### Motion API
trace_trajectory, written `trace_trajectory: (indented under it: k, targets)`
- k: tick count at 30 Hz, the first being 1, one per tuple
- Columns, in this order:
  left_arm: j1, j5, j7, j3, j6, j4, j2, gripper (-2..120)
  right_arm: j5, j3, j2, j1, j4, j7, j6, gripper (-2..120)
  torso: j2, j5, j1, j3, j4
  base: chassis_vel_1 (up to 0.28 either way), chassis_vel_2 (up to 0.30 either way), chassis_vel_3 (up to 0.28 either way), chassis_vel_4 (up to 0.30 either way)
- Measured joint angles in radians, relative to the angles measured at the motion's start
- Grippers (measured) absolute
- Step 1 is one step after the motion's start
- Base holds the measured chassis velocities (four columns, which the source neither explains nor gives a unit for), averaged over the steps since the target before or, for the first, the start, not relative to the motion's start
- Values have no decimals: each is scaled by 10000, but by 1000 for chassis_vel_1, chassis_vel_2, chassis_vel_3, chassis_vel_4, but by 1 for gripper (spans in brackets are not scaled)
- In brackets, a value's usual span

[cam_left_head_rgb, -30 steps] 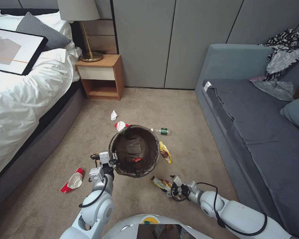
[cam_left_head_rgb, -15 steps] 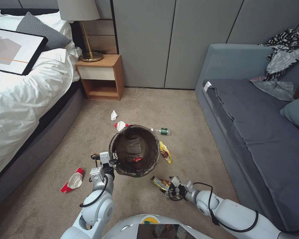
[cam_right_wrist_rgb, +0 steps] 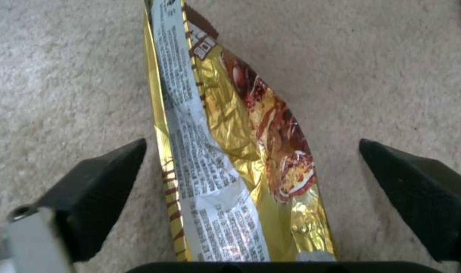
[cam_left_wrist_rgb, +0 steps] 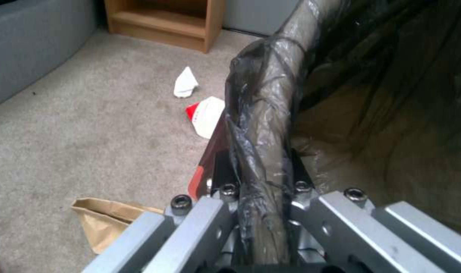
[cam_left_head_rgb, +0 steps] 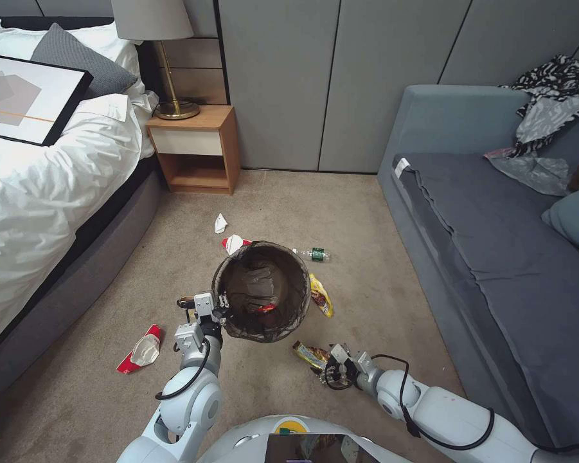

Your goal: Pick up the trash bin, then pick up the garbage from the floor and place it into the trash bin.

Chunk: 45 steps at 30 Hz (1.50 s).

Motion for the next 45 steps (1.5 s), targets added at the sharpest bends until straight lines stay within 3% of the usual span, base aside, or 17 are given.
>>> trace_trajectory:
  k: [19,24,27,39,45]
  targets:
    - [-39,-56,-18,-15,0,-1,33,2,-46,4,158,10,-71,10,-98,28,1,0,0,-1,0,0,0,0,0]
    - [-40,-62,-28,-16,-4,-4,30,2,-45,20,140,-13,-24,6,-114,16,1,1,0,-1,1,0,0,0,0]
    - [-62,-65,-45,5,-6,-8,16,2,-44,50,127,-22,49,23,-138,0,1,3,0,0,1,0,0,0,0]
    - [-75,-71,-59,76,-4,-11,7,2,-44,240,121,-58,146,173,-120,0,1,1,0,0,0,0,0,0,0]
    - [5,-91,-65,133,17,-90,88,2,-55,1419,-351,-475,1125,899,-121,0,0,-1,0,0,-2,0,0,0,0]
